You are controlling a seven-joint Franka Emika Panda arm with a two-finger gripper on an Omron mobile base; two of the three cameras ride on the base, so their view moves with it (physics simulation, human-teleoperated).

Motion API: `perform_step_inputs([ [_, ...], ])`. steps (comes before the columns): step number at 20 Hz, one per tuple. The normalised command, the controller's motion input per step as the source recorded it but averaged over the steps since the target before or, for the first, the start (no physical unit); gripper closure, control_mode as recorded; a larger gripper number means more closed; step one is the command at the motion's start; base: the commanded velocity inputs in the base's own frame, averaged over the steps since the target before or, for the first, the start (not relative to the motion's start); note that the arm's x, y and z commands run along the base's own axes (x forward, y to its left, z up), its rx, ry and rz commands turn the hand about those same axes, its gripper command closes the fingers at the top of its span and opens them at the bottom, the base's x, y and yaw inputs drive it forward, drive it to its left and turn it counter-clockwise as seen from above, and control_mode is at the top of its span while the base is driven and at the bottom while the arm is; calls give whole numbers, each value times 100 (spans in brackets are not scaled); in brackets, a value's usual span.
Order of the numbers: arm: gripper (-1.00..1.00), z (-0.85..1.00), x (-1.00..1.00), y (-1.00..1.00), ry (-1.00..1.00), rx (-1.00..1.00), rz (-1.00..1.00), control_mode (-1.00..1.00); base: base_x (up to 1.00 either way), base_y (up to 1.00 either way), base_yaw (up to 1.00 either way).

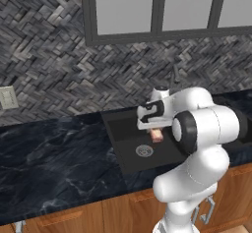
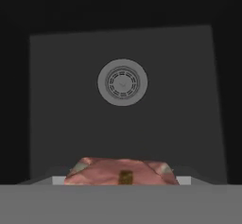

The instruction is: Pick up the soap dispenser and bar soap from the sink, and place them back in the cabinet, and close the cabinet doors.

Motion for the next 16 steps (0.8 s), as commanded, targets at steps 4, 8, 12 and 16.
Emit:
perform_step_inputs([
  [4, 100, 56, -48, 0, -3, 0, 8, -100, 0, 0, 0],
  [8, 100, 59, -43, 0, -1, 0, 6, -100, 0, 0, 0],
  [12, 100, 64, -34, 0, 0, 0, 5, -100, 0, 0, 0],
  [16, 100, 65, -27, 0, 0, 0, 5, -100, 0, 0, 0],
])
